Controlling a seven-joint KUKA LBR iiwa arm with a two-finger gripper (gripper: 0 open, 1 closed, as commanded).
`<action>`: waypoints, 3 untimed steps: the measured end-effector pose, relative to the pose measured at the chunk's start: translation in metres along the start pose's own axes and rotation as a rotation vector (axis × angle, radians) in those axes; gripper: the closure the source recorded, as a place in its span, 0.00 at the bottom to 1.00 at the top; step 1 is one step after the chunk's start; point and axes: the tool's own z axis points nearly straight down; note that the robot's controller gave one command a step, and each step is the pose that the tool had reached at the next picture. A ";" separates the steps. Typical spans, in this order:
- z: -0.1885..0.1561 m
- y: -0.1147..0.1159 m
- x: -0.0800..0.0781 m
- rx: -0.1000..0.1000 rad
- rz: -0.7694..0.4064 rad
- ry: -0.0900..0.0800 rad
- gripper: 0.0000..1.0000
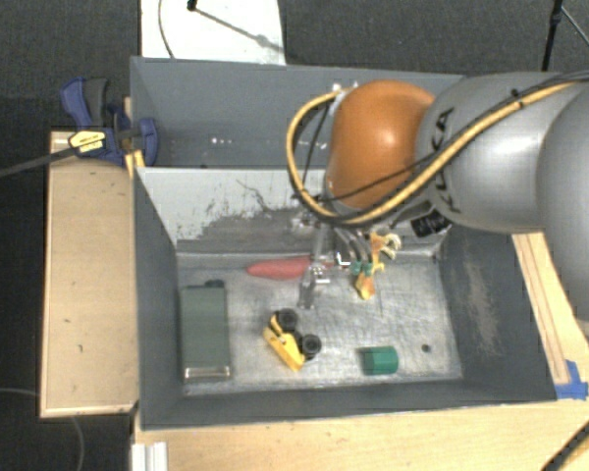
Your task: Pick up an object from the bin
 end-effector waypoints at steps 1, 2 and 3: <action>-0.005 0.000 -0.002 -0.001 0.003 -0.008 0.00; 0.080 -0.012 -0.009 -0.002 0.034 -0.009 1.00; 0.080 -0.012 -0.009 -0.003 0.035 -0.009 1.00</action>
Offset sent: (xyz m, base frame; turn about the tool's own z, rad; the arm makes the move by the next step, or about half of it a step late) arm 0.0064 -0.0127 -0.0829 0.0399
